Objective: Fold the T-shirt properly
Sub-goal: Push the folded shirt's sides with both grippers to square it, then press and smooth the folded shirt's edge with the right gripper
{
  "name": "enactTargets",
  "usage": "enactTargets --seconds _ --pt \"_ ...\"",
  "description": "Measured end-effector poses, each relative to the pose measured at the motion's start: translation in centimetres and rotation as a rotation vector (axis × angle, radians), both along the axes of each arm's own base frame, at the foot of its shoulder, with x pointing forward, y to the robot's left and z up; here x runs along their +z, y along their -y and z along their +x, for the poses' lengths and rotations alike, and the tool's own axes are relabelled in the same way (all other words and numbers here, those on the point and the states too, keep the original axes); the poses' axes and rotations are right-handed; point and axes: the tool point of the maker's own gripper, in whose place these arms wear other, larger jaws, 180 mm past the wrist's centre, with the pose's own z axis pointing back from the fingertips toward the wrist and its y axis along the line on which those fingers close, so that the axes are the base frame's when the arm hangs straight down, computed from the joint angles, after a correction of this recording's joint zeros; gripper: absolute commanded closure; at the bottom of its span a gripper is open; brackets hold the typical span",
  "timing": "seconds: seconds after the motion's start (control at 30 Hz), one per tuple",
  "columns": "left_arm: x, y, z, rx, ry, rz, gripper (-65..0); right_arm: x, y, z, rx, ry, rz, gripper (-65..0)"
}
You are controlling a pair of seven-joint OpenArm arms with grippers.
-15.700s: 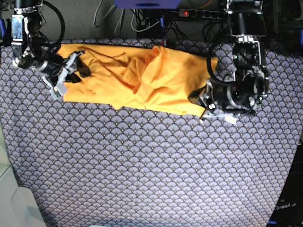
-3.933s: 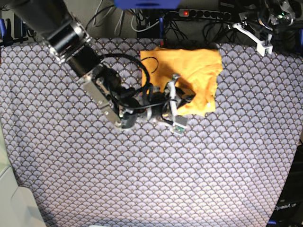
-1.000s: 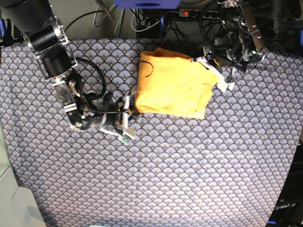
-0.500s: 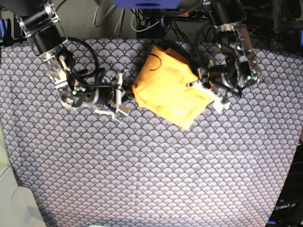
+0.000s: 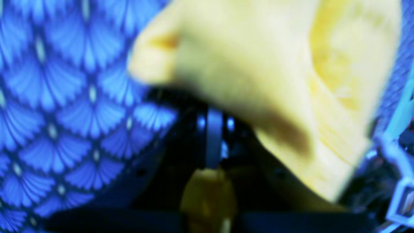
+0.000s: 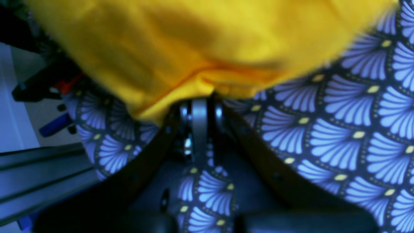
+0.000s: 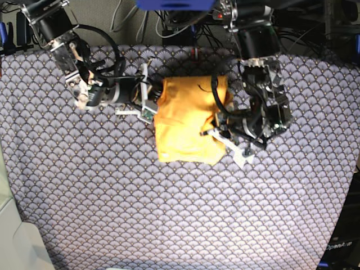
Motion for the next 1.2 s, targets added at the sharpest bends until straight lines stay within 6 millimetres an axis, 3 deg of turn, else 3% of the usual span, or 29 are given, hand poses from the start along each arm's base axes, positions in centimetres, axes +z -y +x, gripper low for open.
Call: enactTargets --seconds 0.4,0.5,0.6,0.77,0.83,0.9,1.0,1.07,1.2 --pt "0.6 -0.4 0.7 0.006 0.017 0.005 0.0 0.3 -0.4 -2.1 0.045 -0.005 -0.029 -1.0" --pt "0.6 -2.1 0.8 0.007 0.022 0.030 0.0 1.0 1.1 -1.3 0.001 0.017 -0.041 -1.0" --pt "-0.3 -5.4 0.0 0.033 0.005 0.104 0.0 1.5 3.7 -0.3 -0.040 0.043 -0.106 -1.0" --pt "0.0 -10.7 -2.6 0.134 -0.010 0.162 0.0 3.8 4.0 -0.2 -0.061 0.109 -0.075 -1.0" --pt "0.5 -13.2 -3.7 0.179 0.007 0.209 0.0 4.3 5.2 -0.2 -0.079 0.115 -0.117 -1.0" --pt "1.2 -14.7 -5.2 0.205 0.025 0.254 0.0 6.3 5.9 0.5 -0.094 0.182 -0.146 -1.0" --pt "1.5 -15.6 -8.1 0.220 0.027 0.295 0.0 9.9 3.8 0.9 -0.069 0.273 -0.068 -1.3" --pt "0.6 -16.0 -11.0 0.217 -0.039 0.326 0.0 9.5 3.2 1.2 -0.073 0.253 -0.081 -1.3" --pt "-0.2 -16.9 -14.7 0.221 -0.094 0.366 0.0 10.0 1.8 2.6 -0.088 0.265 -0.064 -1.4"
